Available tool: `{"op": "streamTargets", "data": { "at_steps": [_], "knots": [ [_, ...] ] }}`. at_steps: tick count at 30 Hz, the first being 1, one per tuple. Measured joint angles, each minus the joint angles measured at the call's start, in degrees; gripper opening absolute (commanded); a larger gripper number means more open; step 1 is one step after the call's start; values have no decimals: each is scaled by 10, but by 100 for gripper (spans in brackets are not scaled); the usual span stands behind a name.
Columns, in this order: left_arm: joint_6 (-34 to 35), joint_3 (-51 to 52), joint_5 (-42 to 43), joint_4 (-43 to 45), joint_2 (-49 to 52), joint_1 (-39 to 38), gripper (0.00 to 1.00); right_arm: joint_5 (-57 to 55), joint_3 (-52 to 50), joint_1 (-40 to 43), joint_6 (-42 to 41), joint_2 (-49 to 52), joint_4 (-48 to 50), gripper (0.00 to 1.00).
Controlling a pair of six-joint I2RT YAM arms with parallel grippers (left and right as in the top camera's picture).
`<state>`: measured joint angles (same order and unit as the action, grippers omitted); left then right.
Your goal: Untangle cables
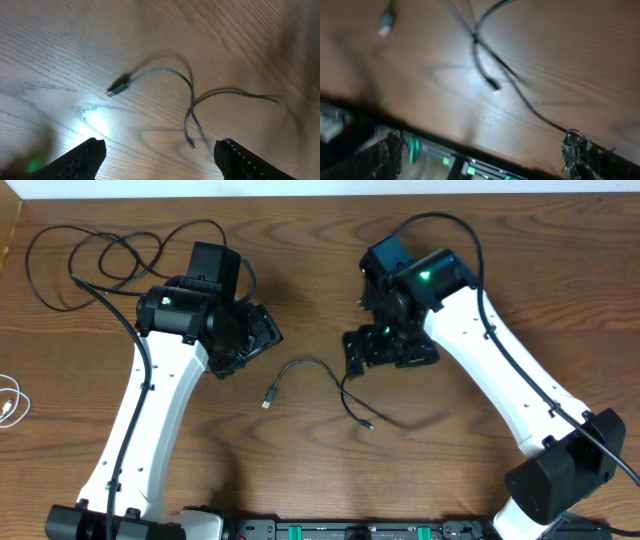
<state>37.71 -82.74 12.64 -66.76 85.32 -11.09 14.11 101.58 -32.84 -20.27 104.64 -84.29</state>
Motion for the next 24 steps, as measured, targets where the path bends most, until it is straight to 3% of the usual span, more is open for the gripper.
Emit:
{"op": "streamTargets", "data": {
  "at_steps": [4,12,16,24],
  "knots": [
    [0,0,-2,-1,0,0,75,-74,0,-7,-83,0,-52,99],
    [-43,0,2,15,0,-24,75,-7,14,17,-28,2,-43,99],
    [-73,0,8,28,0,-64,75,9,66,101,-17,7,-78,99],
    [-114,0,10,88,15,-146,75,-1,113,346,-13,7,-119,99]
  ]
}}
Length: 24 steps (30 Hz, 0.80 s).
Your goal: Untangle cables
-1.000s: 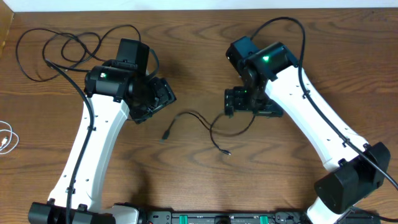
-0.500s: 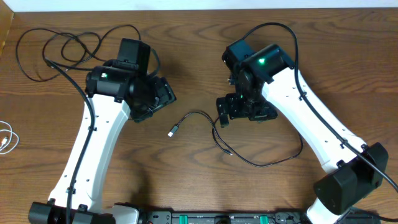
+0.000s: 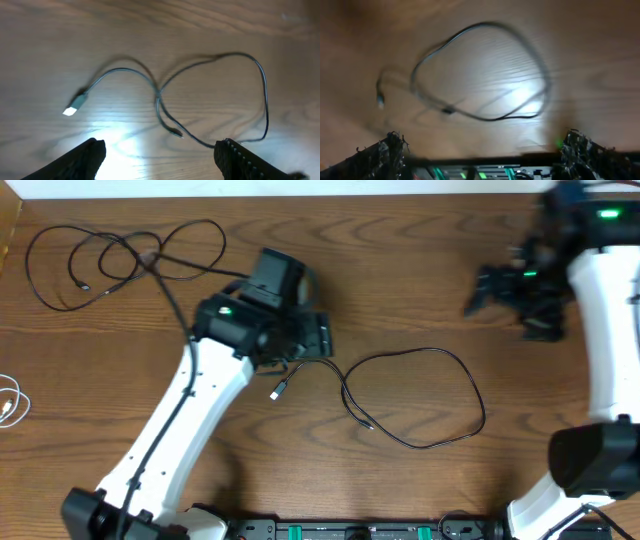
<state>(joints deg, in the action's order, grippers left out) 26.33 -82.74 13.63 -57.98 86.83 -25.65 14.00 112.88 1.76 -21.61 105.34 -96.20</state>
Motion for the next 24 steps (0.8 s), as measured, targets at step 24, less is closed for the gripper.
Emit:
{"op": "streamTargets", "data": {
  "at_steps": [24],
  "knots": [
    [9,0,0,209,189,-280,75,-5,0,193,2,0,-2,99]
  ]
}}
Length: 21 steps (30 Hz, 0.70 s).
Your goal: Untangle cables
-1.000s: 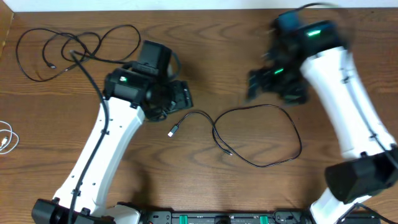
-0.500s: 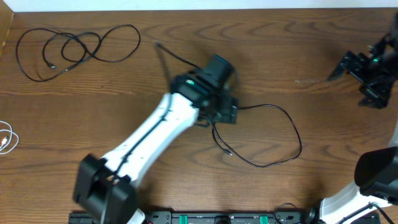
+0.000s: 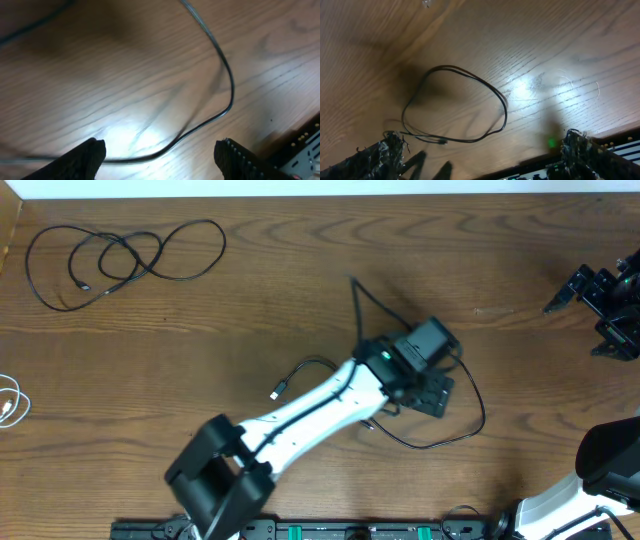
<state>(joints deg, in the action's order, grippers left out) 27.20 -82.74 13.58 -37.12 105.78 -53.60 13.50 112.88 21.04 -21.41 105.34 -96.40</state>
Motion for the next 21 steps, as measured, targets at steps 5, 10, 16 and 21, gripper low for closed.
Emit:
{"op": "streamTargets", "data": {
  "at_steps": [5,10,16,21],
  "knots": [
    [-2,0,-4,49,30,-42,75,0,0,0,0,0,0,99],
    [-2,0,-4,74,58,-76,75,0,0,0,0,0,0,99],
    [-4,0,-4,99,88,-95,66,0,0,0,0,0,0,99],
    [-4,0,-5,116,110,-100,62,0,0,0,0,0,0,99]
  ]
}}
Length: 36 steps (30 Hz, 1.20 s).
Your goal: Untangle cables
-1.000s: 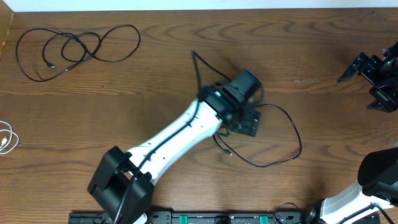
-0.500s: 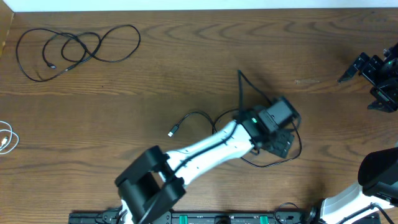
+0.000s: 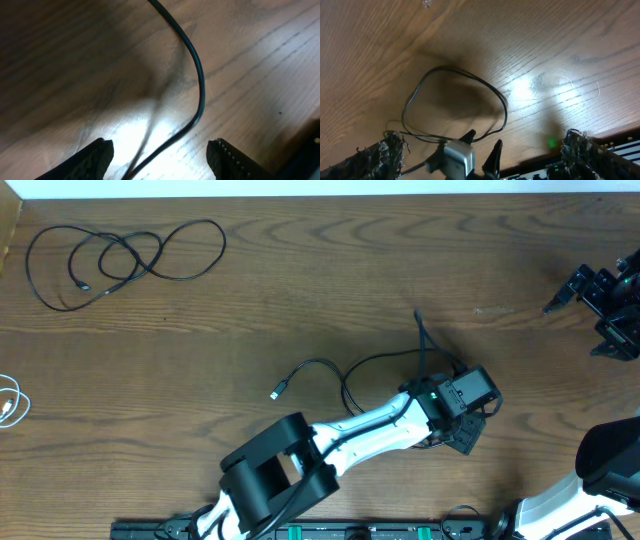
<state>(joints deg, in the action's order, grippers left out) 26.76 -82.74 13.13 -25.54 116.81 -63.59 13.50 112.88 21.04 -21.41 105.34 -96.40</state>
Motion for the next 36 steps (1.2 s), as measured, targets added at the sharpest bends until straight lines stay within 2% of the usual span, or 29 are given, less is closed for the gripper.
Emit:
{"op": "streamTargets", "data": {
  "at_steps": [7,10,14,23,27,29,31,32,36],
  "knots": [
    [0,0,0,15,28,-7,62,0,0,0,0,0,0,99],
    [1,0,0,17,32,-9,54,0,0,0,0,0,0,99],
    [0,0,0,19,36,-10,51,0,0,0,0,0,0,99],
    [0,0,0,22,45,-17,50,0,0,0,0,0,0,99],
    [-2,0,-2,24,46,-23,41,0,0,0,0,0,0,99],
    [-6,0,-4,24,47,-24,22,0,0,0,0,0,0,99],
    [-8,0,-16,24,49,-25,11,0,0,0,0,0,0,99],
    [-10,0,-21,21,50,-25,8,0,0,0,0,0,0,99],
    [-13,-3,-47,2,51,-22,7,0,0,0,0,0,0,99]
  ]
}}
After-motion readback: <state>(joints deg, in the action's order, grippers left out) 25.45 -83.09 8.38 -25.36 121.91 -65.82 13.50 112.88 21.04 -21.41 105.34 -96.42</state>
